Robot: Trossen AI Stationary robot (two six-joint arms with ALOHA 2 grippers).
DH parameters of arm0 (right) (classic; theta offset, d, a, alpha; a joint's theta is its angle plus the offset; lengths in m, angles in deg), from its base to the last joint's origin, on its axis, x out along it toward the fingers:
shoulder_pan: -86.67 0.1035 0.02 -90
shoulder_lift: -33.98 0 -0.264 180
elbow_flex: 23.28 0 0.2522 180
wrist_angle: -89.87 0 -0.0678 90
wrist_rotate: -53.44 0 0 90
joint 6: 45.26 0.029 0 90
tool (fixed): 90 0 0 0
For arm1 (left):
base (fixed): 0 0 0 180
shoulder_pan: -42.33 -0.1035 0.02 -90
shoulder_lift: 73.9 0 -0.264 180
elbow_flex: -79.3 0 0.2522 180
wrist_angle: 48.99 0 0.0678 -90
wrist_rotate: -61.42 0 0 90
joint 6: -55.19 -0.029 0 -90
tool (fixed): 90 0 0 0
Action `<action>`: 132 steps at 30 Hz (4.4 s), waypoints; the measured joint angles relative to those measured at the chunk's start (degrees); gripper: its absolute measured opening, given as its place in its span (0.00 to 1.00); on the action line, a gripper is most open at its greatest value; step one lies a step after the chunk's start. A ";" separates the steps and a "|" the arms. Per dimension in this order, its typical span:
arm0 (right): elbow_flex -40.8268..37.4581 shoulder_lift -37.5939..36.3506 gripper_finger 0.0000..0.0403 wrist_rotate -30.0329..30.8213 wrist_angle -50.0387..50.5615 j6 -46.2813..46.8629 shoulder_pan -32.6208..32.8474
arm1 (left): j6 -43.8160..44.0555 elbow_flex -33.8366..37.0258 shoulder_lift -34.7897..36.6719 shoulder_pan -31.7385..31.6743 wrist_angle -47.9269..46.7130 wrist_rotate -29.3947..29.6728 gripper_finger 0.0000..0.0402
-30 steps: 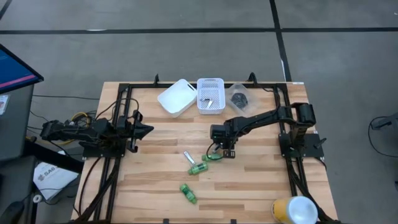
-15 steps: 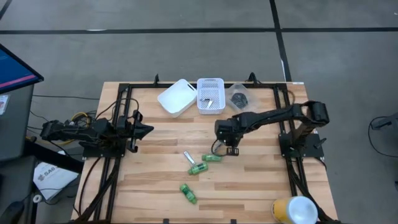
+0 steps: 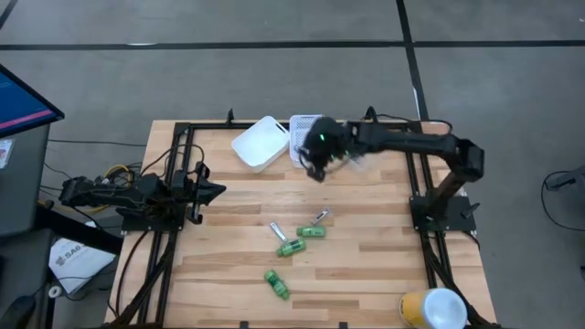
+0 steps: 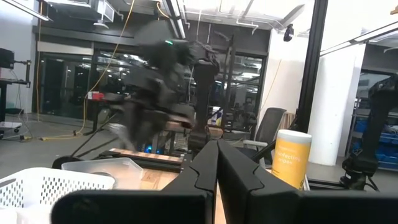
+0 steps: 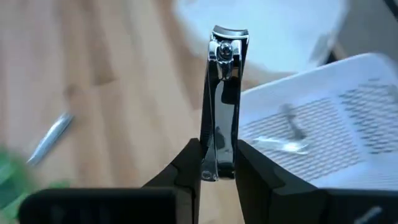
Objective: Pick & Place Travel size toiletries
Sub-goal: Put the silver nail cutter into the right white bin
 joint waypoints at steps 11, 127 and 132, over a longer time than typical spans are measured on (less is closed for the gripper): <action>17.16 17.06 0.15 -0.38 8.24 -1.61 -12.00 | 0.00 0.00 0.00 0.00 0.00 0.01 0.00; 5.78 7.04 0.06 -2.32 3.80 -20.58 1.17 | 0.00 0.00 1.57 -0.01 0.01 0.01 0.00; 8.98 7.21 0.06 -1.37 2.52 -14.88 -6.53 | 0.00 0.01 1.55 0.01 0.00 0.00 0.00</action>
